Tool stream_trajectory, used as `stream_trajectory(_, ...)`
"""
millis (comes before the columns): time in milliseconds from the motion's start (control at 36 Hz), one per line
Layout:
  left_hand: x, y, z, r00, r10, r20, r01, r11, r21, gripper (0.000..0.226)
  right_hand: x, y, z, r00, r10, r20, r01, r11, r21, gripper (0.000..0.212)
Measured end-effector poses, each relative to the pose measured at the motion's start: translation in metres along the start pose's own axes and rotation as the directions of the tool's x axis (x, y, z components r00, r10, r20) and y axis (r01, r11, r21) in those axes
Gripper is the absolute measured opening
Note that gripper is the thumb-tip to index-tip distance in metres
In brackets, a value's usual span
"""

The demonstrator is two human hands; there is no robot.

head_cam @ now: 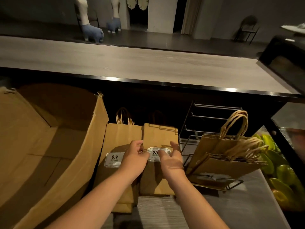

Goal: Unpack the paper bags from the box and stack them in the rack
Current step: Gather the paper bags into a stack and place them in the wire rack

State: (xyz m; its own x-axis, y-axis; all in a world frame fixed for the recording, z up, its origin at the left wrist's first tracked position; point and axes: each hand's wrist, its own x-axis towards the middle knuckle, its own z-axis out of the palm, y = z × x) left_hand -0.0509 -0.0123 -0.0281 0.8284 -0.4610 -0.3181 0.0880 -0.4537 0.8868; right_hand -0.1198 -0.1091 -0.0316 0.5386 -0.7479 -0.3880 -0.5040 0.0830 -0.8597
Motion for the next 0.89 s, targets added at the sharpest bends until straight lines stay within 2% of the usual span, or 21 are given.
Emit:
stream_trajectory(167, 0.014, 0.000, 0.001, 0.998, -0.064, 0.028, 0.062, 0.995, 0.083, 0.059, 0.009, 0.009, 0.007, 0.997, 0.068, -0.045, -0.074, 0.985, -0.154, 0.061)
stream_trajectory(278, 0.019, 0.001, 0.004, 0.995, -0.091, 0.031, 0.086, 0.988, 0.126, 0.056, 0.013, 0.012, 0.006, 0.989, 0.112, -0.094, -0.132, 0.960, -0.247, 0.073)
stream_trajectory(389, 0.023, 0.006, 0.005, 0.991, -0.124, 0.054, 0.112, 0.975, 0.194, 0.053, 0.015, 0.011, 0.003, 0.988, 0.133, -0.079, -0.152, 0.926, -0.346, 0.078)
stream_trajectory(500, 0.024, 0.009, 0.006, 0.986, -0.145, 0.081, 0.125, 0.970, 0.206, 0.053, 0.016, 0.011, 0.003, 0.986, 0.147, -0.083, -0.166, 0.935, -0.312, 0.075)
stream_trajectory(639, 0.021, 0.010, 0.004, 0.982, -0.161, 0.099, 0.149, 0.981, 0.124, 0.056, 0.016, 0.010, 0.004, 0.983, 0.176, -0.061, -0.186, 0.950, -0.253, 0.074)
stream_trajectory(778, 0.012, 0.016, 0.003, 0.984, -0.106, 0.145, 0.093, 0.991, 0.093, 0.053, 0.017, 0.007, 0.003, 0.977, 0.200, -0.072, -0.211, 0.955, -0.207, 0.071)
stream_trajectory(889, 0.001, 0.020, 0.001, 0.990, -0.049, 0.129, 0.026, 0.984, 0.177, 0.049, 0.017, 0.005, 0.002, 0.976, 0.210, -0.063, -0.218, 0.958, -0.187, 0.069)
